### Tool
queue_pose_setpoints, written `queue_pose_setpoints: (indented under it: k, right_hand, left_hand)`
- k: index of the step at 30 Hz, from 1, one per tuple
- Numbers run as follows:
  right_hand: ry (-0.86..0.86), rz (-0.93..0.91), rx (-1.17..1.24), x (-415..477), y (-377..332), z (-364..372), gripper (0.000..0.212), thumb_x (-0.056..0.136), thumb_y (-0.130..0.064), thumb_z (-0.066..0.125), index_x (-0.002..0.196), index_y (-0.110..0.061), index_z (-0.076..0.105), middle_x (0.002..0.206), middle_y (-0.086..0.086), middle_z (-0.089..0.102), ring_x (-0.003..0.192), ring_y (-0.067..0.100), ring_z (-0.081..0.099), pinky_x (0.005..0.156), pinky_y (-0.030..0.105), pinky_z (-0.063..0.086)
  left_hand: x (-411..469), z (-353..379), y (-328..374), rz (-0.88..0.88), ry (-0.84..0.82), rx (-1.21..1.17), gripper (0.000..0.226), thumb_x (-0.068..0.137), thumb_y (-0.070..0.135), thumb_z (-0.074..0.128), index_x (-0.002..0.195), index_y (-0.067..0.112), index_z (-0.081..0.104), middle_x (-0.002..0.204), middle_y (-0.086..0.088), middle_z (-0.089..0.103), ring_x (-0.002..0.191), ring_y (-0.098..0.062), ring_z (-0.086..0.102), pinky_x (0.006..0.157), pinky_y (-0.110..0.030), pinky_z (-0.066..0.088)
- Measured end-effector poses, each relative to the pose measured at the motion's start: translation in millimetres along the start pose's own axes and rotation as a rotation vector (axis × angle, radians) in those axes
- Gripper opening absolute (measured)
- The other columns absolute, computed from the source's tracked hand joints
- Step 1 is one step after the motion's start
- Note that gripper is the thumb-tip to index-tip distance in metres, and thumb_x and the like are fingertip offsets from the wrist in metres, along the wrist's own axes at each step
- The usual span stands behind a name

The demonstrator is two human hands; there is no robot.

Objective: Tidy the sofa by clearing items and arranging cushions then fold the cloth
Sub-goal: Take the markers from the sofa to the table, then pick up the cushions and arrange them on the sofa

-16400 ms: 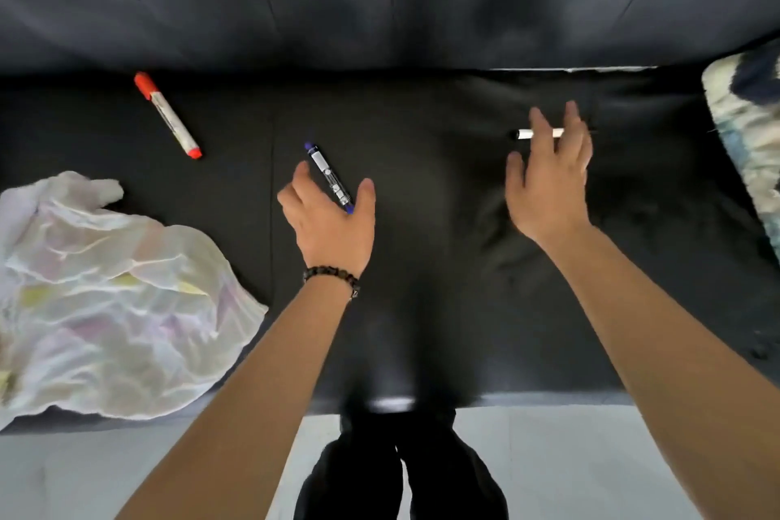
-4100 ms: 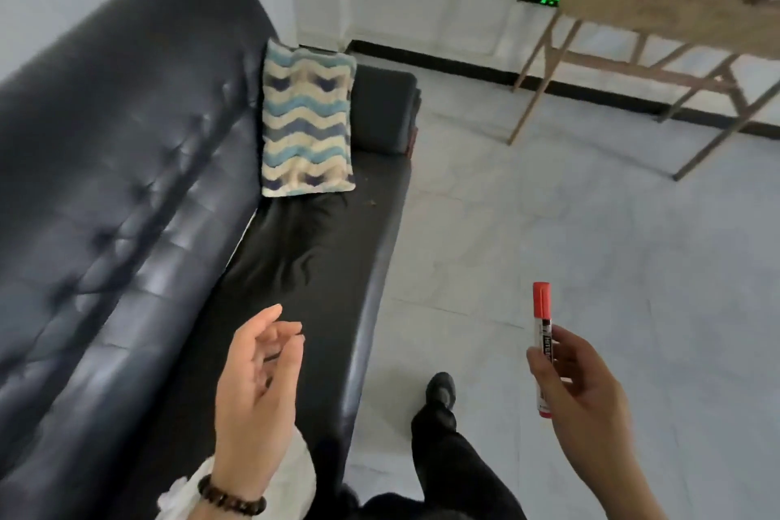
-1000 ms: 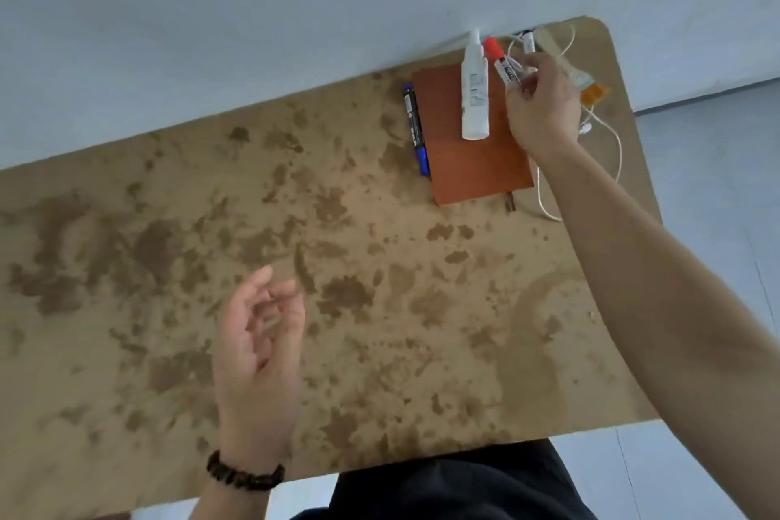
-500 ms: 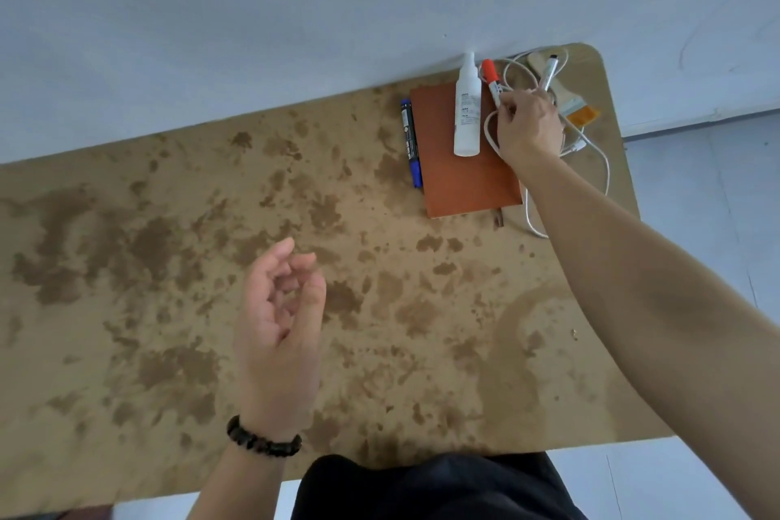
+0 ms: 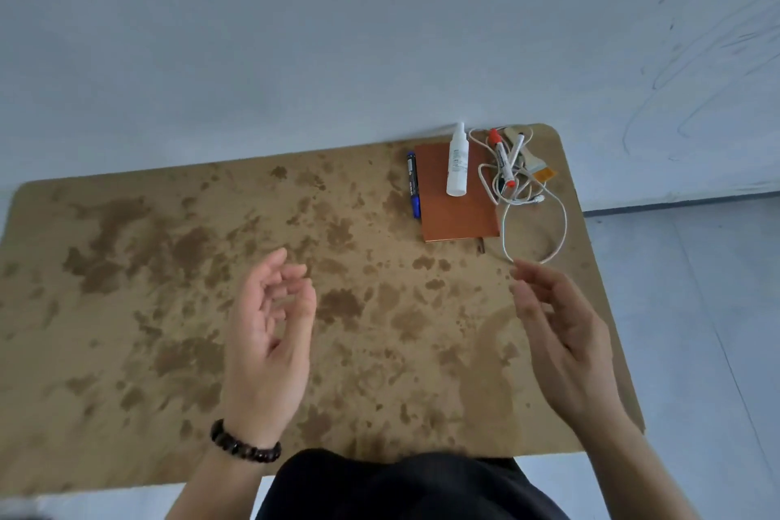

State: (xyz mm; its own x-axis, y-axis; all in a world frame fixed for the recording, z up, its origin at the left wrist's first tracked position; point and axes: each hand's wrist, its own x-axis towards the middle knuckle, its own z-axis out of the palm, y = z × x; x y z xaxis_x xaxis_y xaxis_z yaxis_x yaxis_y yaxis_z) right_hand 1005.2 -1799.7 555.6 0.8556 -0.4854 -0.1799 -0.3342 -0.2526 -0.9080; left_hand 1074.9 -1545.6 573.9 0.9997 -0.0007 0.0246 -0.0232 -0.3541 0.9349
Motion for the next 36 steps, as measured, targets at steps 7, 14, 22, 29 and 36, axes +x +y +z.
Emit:
queue_pose_setpoints:
  k: [7, 14, 22, 29, 36]
  right_hand:
    - [-0.237, 0.056, -0.016, -71, 46, 11, 0.03, 0.089, -0.029, 0.063, 0.117, -0.038, 0.061, 0.11, -0.018, 0.065, 0.102, 0.004, 0.063, 0.078, 0.011, 0.048]
    - [-0.499, -0.175, 0.013, -107, 8, 58, 0.029, 0.092, -0.022, 0.063, 0.113, -0.041, 0.06, 0.111, -0.018, 0.065, 0.103, 0.002, 0.062, 0.078, 0.007, 0.047]
    - [-0.876, -0.465, -0.055, -268, -20, 157, 0.031, 0.089, -0.033, 0.064, 0.12, -0.031, 0.059, 0.106, -0.02, 0.065, 0.096, -0.001, 0.063, 0.077, 0.017, 0.053]
    - [-1.33, -0.683, -0.234, -476, 11, 236, 0.028, 0.091, -0.025, 0.063, 0.114, -0.04, 0.055, 0.113, -0.018, 0.063, 0.102, -0.004, 0.059, 0.076, 0.004, 0.047]
    - [-1.527, -0.824, -0.257, -622, -4, 312, 0.036, 0.086, -0.035, 0.061, 0.122, -0.031, 0.057, 0.119, -0.013, 0.062, 0.103, 0.001, 0.061, 0.081, 0.011, 0.051]
  left_hand:
    - [-111, -18, -22, -0.286, 0.238, -0.001, 0.038, 0.092, 0.031, 0.061, 0.128, 0.023, 0.052, 0.111, 0.007, 0.065, 0.106, -0.011, 0.062, 0.091, -0.026, 0.051]
    - [-210, -95, -14, -0.323, 0.574, 0.12, 0.036, 0.09, 0.011, 0.06, 0.123, 0.025, 0.054, 0.108, 0.015, 0.065, 0.102, -0.007, 0.062, 0.078, -0.013, 0.049]
    - [-410, -194, -45, -0.338, 1.023, 0.044, 0.035, 0.09, 0.027, 0.059, 0.124, 0.029, 0.05, 0.11, 0.015, 0.062, 0.103, -0.012, 0.062, 0.082, -0.016, 0.05]
    - [-622, -244, -88, -0.578, 1.45, -0.044, 0.038, 0.091, 0.01, 0.06, 0.118, 0.035, 0.052, 0.108, 0.016, 0.064, 0.101, -0.005, 0.062, 0.077, -0.008, 0.048]
    - [-737, -312, -104, -0.7, 1.712, -0.053, 0.038, 0.091, 0.012, 0.061, 0.114, 0.041, 0.052, 0.108, 0.021, 0.063, 0.099, 0.002, 0.061, 0.076, -0.005, 0.047]
